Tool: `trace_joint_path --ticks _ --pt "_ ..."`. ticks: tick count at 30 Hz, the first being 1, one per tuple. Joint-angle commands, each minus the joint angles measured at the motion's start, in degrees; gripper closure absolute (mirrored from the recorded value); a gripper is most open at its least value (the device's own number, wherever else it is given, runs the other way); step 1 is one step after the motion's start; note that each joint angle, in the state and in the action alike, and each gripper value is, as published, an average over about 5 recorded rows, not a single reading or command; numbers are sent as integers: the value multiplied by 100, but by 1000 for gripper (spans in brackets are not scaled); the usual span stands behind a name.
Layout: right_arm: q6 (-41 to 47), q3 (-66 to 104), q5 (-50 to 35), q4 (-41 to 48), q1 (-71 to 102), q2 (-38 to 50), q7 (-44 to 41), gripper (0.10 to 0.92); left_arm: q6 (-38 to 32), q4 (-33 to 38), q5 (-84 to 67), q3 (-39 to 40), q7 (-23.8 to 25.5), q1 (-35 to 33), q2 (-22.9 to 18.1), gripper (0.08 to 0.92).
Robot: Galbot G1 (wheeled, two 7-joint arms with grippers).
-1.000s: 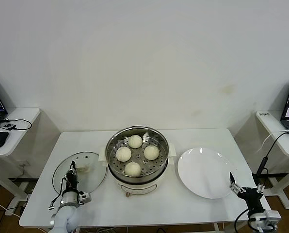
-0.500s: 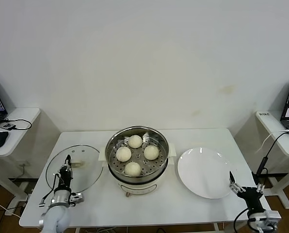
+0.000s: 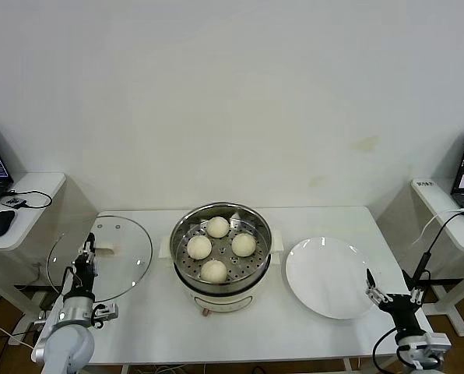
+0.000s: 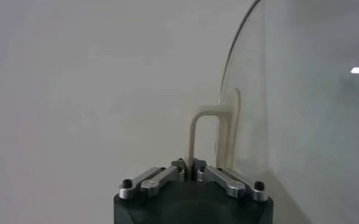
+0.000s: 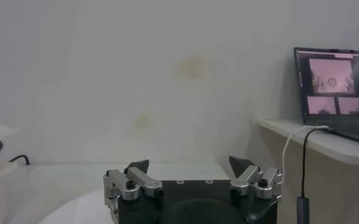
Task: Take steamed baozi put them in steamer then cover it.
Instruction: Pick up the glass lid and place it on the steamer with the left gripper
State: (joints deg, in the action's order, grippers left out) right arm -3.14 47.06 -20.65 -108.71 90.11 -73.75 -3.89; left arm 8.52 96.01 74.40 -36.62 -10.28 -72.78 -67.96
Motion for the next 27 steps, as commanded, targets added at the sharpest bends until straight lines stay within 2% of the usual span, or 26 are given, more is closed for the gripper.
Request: trace_joint_path --ticks 1,6,9,11,18,22,27 --pt "4 -8 -13 11 -32 -7 -1 203 1102 1806 -408 271 1149 -96 -145 861" --pt "2 1 -8 91 -80 2 -20 203 1956 2429 -258 1324 1368 -45 -236 861" --pt "11 6 5 148 -129 4 -32 203 2545 2485 72 2173 1325 110 -389 861" --pt "25 9 14 171 -167 3 -38 203 2613 2400 268 2541 1316 179 -529 861" --pt "82 9 58 211 -211 -2 -71 203 2616 1951 482 3013 1578 455 -870 861" --pt "99 -11 99 246 -224 -6 -84 203 2619 1886 501 3146 1813 571 -984 861" --pt "104 -56 155 304 -265 -31 -96 203 2618 1834 542 3265 1852 664 -1136 861"
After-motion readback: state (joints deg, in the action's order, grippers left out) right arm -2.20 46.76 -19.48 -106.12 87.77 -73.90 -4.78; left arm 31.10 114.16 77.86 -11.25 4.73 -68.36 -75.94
